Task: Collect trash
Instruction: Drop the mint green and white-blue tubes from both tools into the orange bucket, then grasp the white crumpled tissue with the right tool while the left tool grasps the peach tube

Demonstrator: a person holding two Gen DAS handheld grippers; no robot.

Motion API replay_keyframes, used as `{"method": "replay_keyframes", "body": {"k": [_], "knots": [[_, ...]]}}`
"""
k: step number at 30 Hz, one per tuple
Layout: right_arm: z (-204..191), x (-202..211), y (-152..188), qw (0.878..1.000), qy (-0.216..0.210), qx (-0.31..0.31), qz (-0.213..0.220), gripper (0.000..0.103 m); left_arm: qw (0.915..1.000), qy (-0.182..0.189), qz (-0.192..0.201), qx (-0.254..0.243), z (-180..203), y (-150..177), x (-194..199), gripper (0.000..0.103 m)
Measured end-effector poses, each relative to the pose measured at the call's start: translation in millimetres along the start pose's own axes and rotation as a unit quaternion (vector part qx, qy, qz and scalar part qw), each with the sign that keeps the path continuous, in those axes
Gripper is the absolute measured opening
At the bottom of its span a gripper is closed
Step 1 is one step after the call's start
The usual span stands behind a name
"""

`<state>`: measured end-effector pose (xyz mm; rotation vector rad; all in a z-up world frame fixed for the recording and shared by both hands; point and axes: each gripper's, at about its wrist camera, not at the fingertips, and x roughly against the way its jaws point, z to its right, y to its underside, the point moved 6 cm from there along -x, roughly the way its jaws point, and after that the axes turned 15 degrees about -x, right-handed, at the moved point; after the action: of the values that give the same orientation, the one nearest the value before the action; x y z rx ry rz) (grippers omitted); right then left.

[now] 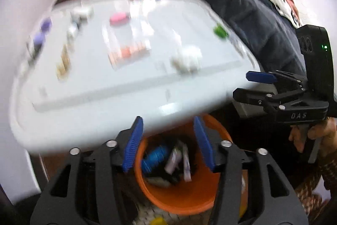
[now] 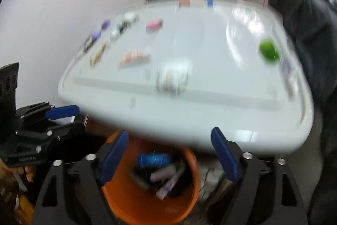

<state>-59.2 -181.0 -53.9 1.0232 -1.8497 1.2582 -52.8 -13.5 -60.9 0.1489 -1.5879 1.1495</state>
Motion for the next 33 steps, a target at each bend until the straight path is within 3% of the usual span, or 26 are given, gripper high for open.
{"method": "replay_keyframes", "body": {"k": [1, 4, 8, 13, 16, 20, 21, 23, 28, 33], "knots": [[-5.3, 0.5, -16.2, 1.000, 0.003, 0.006, 0.016, 0.088, 0.9999, -0.011, 0.010, 0.002, -3.6, -12.8, -0.2, 0.061], [-11.5, -12.5, -49.9, 0.998, 0.025, 0.019, 0.047, 0.089, 0.9981, -0.047, 0.038, 0.013, -25.5, -49.1, -3.1, 0.064], [-8.3, -56.3, -59.2, 0.998, 0.047, 0.020, 0.031, 0.089, 0.9950, -0.089, 0.039, 0.022, -54.2, -69.7, -22.0, 0.064], [-18.7, -83.8, -63.4, 0.999, 0.038, 0.015, 0.020, 0.088, 0.9952, -0.090, 0.025, 0.028, -67.3, -58.5, -42.5, 0.064], [-23.6, -92.4, -62.6, 0.998, 0.059, 0.029, 0.023, 0.083, 0.9962, -0.071, 0.011, 0.050, -69.2, -50.8, -53.0, 0.064], [-25.8, -109.0, -55.6, 0.997, 0.064, 0.037, 0.000, 0.060, 0.9963, -0.079, 0.011, 0.032, -66.3, -46.8, -51.0, 0.064], [-27.6, -109.3, -54.7, 0.997, 0.068, 0.048, 0.007, 0.049, 0.9960, -0.085, 0.011, 0.027, -65.7, -46.6, -49.6, 0.065], [-32.1, -108.1, -53.8, 0.997, 0.059, 0.056, 0.002, 0.037, 0.9960, -0.086, 0.010, 0.024, -65.7, -45.7, -49.4, 0.066], [-26.2, -81.8, -68.5, 0.996, 0.059, 0.044, 0.048, 0.036, 0.9985, -0.054, -0.001, 0.014, -59.7, -47.5, -56.6, 0.067], [-17.0, -54.9, -84.0, 0.997, 0.022, 0.011, 0.071, 0.036, 0.9953, -0.027, -0.016, -0.091, -40.7, -65.5, -65.9, 0.067]]}}
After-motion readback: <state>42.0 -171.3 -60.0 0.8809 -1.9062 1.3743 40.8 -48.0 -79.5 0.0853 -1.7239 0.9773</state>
